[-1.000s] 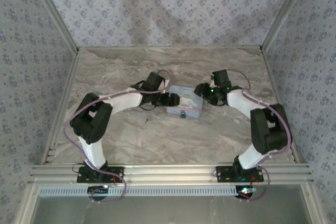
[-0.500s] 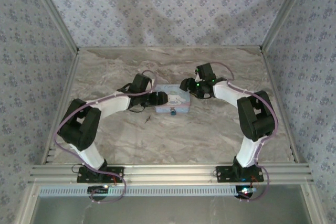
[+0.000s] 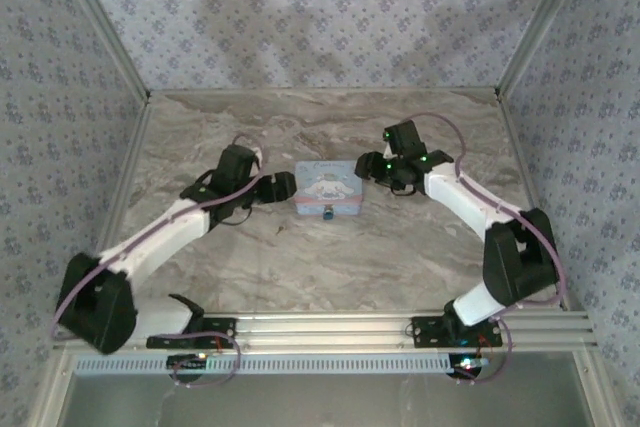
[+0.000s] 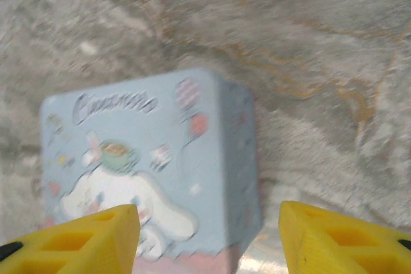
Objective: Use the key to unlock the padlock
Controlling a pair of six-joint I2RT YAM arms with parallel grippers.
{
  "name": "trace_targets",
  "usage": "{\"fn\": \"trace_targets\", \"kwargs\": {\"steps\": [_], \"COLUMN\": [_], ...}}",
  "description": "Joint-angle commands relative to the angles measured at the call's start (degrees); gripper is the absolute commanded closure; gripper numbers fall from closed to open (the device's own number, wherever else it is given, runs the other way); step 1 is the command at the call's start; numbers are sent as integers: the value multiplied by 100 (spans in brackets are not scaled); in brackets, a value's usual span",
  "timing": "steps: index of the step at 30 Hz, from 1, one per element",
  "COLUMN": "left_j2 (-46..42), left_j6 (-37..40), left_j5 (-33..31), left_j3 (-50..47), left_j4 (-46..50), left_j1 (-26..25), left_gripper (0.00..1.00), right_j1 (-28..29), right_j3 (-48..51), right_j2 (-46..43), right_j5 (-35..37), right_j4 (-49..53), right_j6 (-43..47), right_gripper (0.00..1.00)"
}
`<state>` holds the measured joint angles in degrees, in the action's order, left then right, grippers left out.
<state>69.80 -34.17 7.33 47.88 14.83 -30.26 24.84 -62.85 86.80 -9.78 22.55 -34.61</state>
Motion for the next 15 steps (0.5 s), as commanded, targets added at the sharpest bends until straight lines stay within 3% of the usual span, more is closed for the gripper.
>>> {"fn": "trace_targets", "kwargs": {"steps": [1, 7, 11, 15], "left_j2": [-915, -2111, -2705, -2957], "left_j6": [-405, -1260, -1758, -1934], "left_j5": [-656, -733, -748, -758], "left_j3": [-488, -1129, -1536, -1580], "left_j4": [904, 1916, 2168, 2363], "left_j1": [14, -10, -18, -24], "left_gripper": [20, 27, 29, 29], "right_j1": [577, 1599, 2202, 2589], "right_j3": [-203, -331, -730, -1046], "right_j2": [-185, -37, 583, 1202], "right_j5": [234, 147, 241, 309], "right_j4": [573, 468, 411, 279], "right_j6": [516, 721, 822, 856], "right_gripper": [42, 50, 57, 58]}}
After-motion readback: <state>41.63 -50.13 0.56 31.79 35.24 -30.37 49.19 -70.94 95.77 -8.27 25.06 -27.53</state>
